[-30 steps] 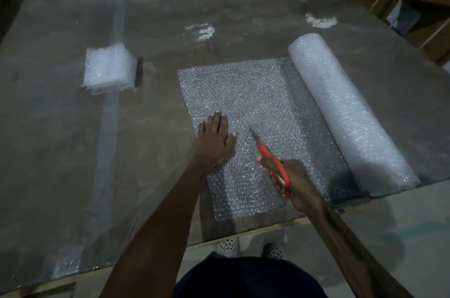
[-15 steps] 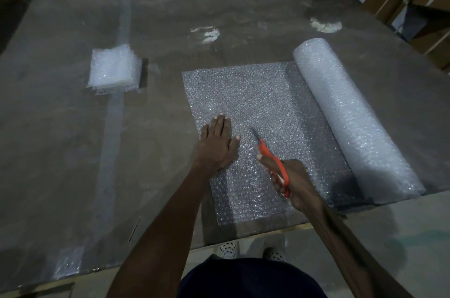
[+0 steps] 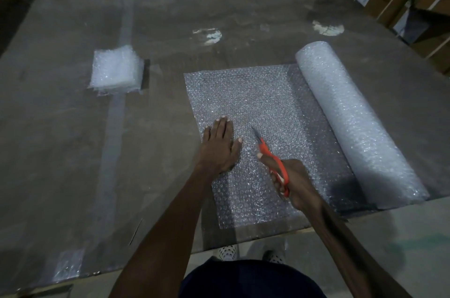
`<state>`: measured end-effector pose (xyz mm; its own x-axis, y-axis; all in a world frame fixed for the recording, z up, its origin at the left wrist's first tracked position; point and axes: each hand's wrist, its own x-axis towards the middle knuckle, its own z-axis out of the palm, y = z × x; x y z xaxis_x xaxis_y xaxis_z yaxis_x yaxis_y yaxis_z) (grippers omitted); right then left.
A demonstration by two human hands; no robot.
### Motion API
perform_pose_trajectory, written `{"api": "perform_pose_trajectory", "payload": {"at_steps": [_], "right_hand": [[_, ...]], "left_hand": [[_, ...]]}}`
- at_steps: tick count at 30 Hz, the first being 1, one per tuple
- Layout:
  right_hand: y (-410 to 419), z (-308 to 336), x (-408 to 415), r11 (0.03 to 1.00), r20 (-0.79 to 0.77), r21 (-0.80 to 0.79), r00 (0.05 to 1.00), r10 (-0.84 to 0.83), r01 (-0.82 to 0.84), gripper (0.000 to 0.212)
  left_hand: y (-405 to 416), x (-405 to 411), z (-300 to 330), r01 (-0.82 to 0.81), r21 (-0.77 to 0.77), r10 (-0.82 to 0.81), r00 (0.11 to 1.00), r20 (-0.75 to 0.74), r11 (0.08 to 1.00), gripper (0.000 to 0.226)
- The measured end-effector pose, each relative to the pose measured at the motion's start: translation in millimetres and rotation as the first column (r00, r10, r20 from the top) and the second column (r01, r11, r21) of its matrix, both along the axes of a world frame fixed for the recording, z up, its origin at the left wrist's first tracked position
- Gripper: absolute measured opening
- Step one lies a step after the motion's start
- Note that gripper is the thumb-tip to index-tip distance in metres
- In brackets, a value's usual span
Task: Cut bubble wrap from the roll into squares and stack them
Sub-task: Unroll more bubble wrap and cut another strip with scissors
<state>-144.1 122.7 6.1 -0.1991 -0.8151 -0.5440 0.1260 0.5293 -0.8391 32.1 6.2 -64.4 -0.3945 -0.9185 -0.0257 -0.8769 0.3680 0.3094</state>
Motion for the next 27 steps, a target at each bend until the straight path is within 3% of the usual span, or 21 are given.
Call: {"api": "perform_pose_trajectory", "payload": {"at_steps": [20,27], "right_hand": [[-14,-6,1,1.0,0.017,-0.001,1.0,-0.003,0.003,0.04],[-21,-8,1,1.0,0.01,0.003,1.0,-0.005,0.005,0.043]], "left_hand": [[-4,3,4,0.009,-0.025,-0.009,1.0,0.0,1.0,0.067],[-31,4,4,-0.057,-0.032,0.058,0.998,0.024,0.998,0.071]]}}
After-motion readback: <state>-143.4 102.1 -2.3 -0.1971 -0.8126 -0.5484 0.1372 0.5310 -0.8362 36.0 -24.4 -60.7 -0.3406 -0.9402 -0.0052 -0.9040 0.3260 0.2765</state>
